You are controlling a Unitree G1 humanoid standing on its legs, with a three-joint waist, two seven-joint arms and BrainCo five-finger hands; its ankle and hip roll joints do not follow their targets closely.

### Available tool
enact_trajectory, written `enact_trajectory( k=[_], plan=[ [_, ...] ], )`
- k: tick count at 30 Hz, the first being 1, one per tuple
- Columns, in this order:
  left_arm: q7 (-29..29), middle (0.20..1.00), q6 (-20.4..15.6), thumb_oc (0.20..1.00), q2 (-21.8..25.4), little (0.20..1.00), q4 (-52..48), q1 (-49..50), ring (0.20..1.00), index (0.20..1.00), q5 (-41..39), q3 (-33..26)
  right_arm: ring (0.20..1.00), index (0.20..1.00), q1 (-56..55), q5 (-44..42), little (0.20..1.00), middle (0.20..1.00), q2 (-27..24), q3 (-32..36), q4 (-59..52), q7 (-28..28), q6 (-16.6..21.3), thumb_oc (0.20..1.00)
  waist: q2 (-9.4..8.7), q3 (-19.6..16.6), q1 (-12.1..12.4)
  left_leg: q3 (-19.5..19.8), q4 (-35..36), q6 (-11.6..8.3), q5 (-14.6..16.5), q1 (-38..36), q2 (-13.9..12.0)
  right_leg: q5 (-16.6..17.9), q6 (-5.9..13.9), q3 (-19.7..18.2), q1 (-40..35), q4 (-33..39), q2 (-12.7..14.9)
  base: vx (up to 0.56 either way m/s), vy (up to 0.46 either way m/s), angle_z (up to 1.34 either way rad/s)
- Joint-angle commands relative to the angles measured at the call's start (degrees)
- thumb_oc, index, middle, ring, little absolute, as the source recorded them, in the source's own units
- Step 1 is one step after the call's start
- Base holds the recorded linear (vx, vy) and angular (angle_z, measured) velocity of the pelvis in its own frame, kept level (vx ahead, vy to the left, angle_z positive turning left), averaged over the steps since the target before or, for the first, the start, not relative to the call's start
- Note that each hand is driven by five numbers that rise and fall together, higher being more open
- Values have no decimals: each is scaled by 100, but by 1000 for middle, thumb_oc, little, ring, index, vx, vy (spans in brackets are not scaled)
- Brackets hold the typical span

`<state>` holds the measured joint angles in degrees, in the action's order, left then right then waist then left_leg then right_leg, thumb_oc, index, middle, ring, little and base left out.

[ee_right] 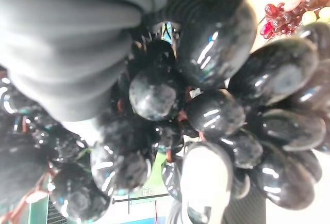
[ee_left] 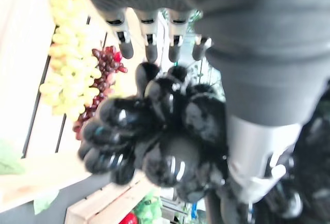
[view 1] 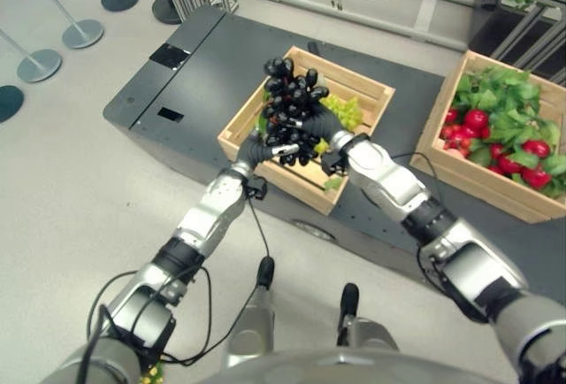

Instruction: Pick up the fruits from the basket on one side to the basket on the other side

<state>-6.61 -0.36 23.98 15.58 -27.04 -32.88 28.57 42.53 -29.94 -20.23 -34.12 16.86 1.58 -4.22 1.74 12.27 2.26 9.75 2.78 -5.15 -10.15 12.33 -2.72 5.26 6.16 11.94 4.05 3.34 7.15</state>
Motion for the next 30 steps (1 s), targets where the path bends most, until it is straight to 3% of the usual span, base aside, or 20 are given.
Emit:
enact_trajectory(
  k=[1,15,30],
  plan=[
    [136,1000,-192,1000,-60,1000,404,-289,1000,1000,-176,248,200,200,128,-282,200,200,469,95,-333,-161,461,200,-174,-459,-58,-137,222,411,470,-144,292,-980,-7,-108,211,-997,127,0,0,0],
    [109,1000,-278,1000,-295,1000,467,-444,1000,1000,-487,369,200,200,148,-306,200,200,605,27,-338,-122,560,200,-188,-478,-95,-148,222,418,475,-149,297,-979,-6,-135,218,-1006,126,0,1,0],
    [-526,1000,-527,1000,-443,1000,52,-255,1000,1000,297,-171,200,200,-146,-202,200,200,678,172,-504,-4,653,200,-216,-456,-48,-135,222,429,487,-159,307,-997,-19,-156,203,-1005,116,0,0,0]
  ],
)
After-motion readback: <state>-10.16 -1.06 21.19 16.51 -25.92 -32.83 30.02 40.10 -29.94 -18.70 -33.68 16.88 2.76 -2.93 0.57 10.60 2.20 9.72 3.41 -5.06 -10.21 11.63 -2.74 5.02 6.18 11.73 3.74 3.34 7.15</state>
